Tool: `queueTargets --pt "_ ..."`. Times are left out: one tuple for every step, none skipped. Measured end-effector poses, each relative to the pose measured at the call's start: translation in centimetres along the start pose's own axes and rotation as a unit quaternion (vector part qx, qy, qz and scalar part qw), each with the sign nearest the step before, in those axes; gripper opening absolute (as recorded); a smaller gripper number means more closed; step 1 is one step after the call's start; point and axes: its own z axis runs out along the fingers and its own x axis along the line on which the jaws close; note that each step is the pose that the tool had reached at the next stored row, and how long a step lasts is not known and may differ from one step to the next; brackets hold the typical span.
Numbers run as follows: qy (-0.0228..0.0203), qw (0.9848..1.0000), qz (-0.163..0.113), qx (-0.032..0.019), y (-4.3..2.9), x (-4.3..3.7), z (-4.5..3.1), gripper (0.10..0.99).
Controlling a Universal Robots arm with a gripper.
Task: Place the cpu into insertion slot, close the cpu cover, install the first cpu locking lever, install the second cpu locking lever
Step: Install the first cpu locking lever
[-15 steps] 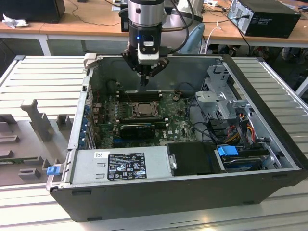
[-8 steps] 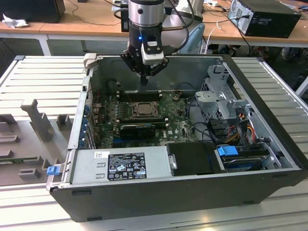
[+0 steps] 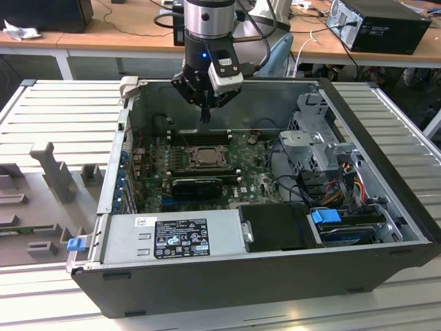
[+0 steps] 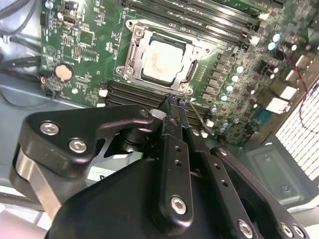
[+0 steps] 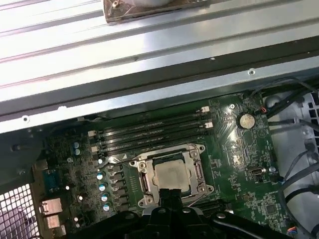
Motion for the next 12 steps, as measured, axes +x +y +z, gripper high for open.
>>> queueTargets --pt "0.0007 0.9999 -0.017 0.0 0.0 0.0 0.0 0.106" --pt "0.0012 0.9996 -0.029 -0.0001 0.0 0.0 0.0 0.106" --pt "0.0017 0.9991 -0.042 0.0 0.0 0.0 0.0 0.106" --pt "0.0023 0.9984 -0.056 -0.0001 0.0 0.0 0.01 0.106" --pt "0.0027 0.9978 -0.066 -0.0001 0.0 0.0 0.01 0.106" --pt "0.0031 0.9971 -0.076 -0.0001 0.0 0.0 0.02 0.106" --pt "0.0035 0.9962 -0.087 -0.0001 0.0 0.0 0.02 0.106" --pt "0.004 0.9954 -0.096 -0.0001 0.0 0.0 0.03 0.106" --pt "0.0043 0.9945 -0.105 -0.0002 0.0 0.0 0.03 0.106" --pt "0.0047 0.9935 -0.114 -0.0002 0.0 0.0 0.03 0.106" --pt "0.0051 0.9924 -0.123 -0.0002 0.0 0.0 0.04 0.106" --pt "0.0054 0.9913 -0.132 -0.0002 0.0 0.0 0.04 0.106"
